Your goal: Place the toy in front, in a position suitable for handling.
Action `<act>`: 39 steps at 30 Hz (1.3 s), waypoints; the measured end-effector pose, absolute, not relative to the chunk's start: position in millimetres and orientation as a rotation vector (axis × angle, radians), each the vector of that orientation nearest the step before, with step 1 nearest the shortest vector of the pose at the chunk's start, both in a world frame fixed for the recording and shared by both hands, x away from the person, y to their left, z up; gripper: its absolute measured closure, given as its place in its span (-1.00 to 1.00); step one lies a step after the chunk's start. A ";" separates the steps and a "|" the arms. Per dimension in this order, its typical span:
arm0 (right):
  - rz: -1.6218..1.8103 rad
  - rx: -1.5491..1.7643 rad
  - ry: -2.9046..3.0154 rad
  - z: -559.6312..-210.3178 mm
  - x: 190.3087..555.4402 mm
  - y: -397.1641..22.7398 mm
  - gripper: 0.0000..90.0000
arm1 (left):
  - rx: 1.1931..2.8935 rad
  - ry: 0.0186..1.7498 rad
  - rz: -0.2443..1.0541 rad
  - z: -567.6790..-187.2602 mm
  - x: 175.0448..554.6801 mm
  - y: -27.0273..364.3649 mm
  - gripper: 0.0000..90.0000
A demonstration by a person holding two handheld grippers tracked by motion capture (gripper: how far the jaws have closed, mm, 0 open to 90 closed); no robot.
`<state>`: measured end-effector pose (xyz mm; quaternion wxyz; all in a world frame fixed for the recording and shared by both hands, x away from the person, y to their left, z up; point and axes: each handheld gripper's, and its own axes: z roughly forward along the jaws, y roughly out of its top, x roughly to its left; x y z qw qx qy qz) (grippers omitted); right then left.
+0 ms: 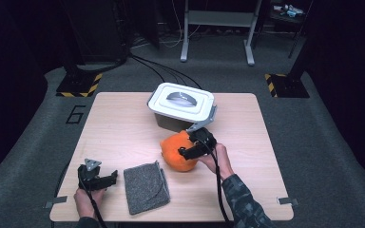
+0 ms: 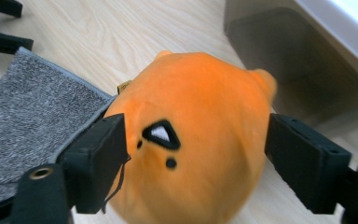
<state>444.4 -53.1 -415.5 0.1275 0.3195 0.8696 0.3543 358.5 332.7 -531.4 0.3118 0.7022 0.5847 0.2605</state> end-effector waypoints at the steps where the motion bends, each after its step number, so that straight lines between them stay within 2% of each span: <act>1: 1.047 0.939 2.519 -414.1 441.4 -58.1 -0.66 | 1.853 1.543 0.688 -531.4 358.5 332.7 -0.74; 10: 1.068 1.091 2.390 -419.5 415.2 -114.9 -0.79 | 1.853 1.543 0.687 -531.4 358.5 332.7 -0.74; 18: 0.973 1.304 2.247 -465.9 389.1 -184.8 -0.91 | 1.855 1.543 0.687 -531.3 358.3 332.6 -0.74; 25: 0.897 1.471 2.109 -501.8 373.5 -235.2 -0.94 | 1.853 1.534 0.660 -530.2 357.6 334.2 -0.76; 32: 0.841 1.542 2.035 -513.7 371.5 -262.1 -0.93 | 1.789 1.504 0.667 -516.1 346.3 331.8 -0.76; 39: 0.819 1.578 2.000 -523.5 372.4 -273.1 -0.93 | 1.796 1.442 0.650 -504.9 338.5 318.1 -0.76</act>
